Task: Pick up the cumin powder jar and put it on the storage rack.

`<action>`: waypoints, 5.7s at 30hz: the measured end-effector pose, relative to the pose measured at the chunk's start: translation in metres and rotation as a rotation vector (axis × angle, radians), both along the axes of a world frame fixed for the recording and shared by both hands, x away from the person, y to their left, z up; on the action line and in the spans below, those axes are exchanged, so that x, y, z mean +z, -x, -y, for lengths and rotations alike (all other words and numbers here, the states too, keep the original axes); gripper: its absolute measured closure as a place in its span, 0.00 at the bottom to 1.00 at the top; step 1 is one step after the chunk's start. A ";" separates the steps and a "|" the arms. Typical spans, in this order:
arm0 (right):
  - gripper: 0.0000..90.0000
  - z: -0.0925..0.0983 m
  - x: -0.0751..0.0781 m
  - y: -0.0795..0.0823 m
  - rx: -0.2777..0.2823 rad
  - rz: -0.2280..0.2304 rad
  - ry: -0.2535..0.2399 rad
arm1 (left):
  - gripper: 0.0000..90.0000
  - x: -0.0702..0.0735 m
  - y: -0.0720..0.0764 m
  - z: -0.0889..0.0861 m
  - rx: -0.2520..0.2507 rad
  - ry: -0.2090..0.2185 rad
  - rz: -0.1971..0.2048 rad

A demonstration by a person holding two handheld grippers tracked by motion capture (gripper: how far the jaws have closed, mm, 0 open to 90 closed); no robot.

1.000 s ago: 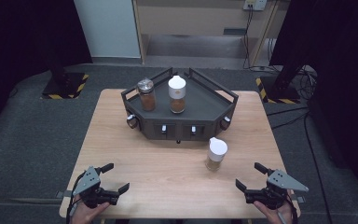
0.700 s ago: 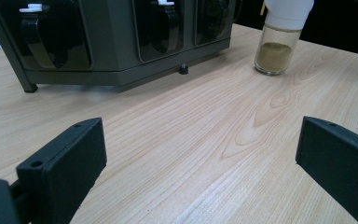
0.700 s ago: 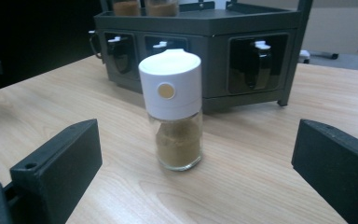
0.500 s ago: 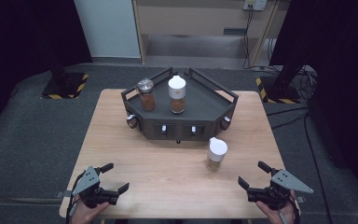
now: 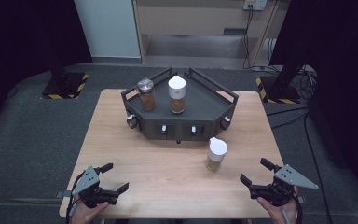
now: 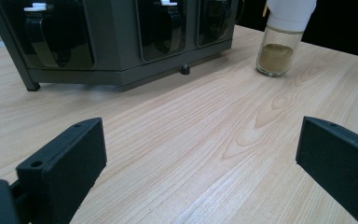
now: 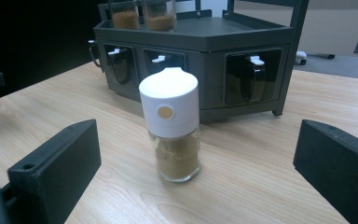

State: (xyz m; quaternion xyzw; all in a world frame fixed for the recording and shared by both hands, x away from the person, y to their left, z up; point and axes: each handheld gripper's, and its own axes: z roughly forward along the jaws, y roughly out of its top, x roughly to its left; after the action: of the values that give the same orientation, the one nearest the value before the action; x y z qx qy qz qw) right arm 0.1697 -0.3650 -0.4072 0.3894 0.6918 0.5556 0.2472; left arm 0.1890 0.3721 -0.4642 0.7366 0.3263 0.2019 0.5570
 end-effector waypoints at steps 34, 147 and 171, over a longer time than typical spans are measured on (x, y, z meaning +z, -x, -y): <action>0.05 -0.051 0.022 -0.072 0.070 -0.100 0.060 | 0.00 0.000 0.001 0.000 0.002 0.001 0.000; 0.34 -0.123 0.192 -0.215 0.170 -0.086 0.196 | 0.01 0.000 0.000 -0.001 0.002 -0.001 -0.005; 0.34 -0.131 0.163 -0.271 0.061 -0.131 0.191 | 0.01 -0.001 0.000 -0.002 0.003 0.006 -0.005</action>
State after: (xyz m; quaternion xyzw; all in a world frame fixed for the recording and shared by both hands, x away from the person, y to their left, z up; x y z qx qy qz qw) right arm 0.4407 -0.2336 -0.2445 0.3783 0.7679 0.4676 0.2203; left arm 0.1894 0.3737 -0.4652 0.7348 0.3295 0.1998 0.5582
